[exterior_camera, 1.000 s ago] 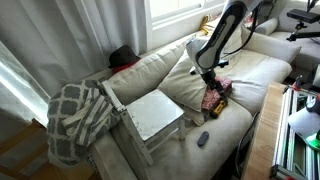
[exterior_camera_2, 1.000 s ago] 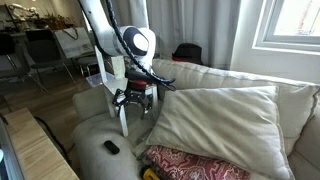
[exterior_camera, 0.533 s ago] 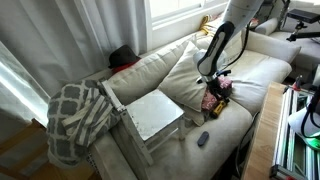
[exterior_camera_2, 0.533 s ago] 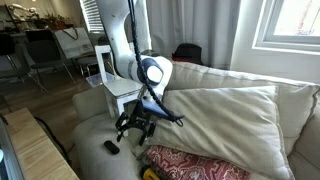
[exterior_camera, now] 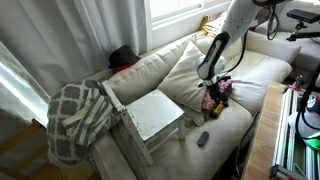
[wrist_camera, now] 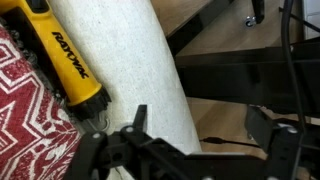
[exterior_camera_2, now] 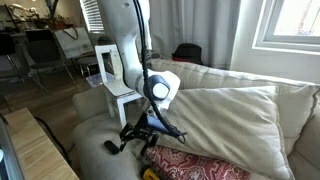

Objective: Put the yellow torch on the white chair in a standing position

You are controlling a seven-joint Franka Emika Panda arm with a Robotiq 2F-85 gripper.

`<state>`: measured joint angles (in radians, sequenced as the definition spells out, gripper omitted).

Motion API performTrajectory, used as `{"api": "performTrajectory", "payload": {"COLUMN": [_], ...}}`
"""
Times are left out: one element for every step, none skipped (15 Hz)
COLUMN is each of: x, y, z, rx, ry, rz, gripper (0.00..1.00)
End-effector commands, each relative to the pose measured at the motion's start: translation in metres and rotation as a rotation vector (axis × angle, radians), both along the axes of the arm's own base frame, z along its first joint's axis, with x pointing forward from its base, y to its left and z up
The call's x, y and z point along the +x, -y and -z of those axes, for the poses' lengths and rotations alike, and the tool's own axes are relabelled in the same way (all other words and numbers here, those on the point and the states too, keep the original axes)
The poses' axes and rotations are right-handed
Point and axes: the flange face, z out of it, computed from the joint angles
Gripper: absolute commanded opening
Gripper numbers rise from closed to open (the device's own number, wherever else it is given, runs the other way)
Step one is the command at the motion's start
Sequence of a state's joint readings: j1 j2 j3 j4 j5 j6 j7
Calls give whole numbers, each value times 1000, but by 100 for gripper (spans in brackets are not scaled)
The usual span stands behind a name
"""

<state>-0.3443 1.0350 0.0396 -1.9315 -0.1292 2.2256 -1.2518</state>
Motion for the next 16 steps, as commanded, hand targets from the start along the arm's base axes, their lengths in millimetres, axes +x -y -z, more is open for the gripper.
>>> {"api": "performTrajectory", "payload": {"x": [-1, -1, -2, -4, -6, -8, -11, -14, -17, -21, -24, -27, -28, -28, -28, -27], "y": [-1, -2, -1, 1, 3, 5, 8, 9, 12, 14, 15, 17, 18, 21, 24, 26], "z": [25, 31, 36, 41, 47, 53, 60, 65, 71, 75, 80, 85, 89, 92, 95, 96], "rx": [71, 84, 90, 97, 104, 109, 107, 116, 118, 125, 133, 131, 130, 125, 108, 99], "ry": [42, 49, 64, 77, 100, 121, 148, 162, 178, 186, 197, 214, 236, 259, 287, 318], "rz": [14, 7, -8, -19, -34, -45, -46, -49, -53, -56, -60, -63, -65, -61, -59, -56], "gripper": [100, 100, 100, 100, 100, 100, 100, 100, 100, 100, 100, 100, 100, 100, 100, 100]}}
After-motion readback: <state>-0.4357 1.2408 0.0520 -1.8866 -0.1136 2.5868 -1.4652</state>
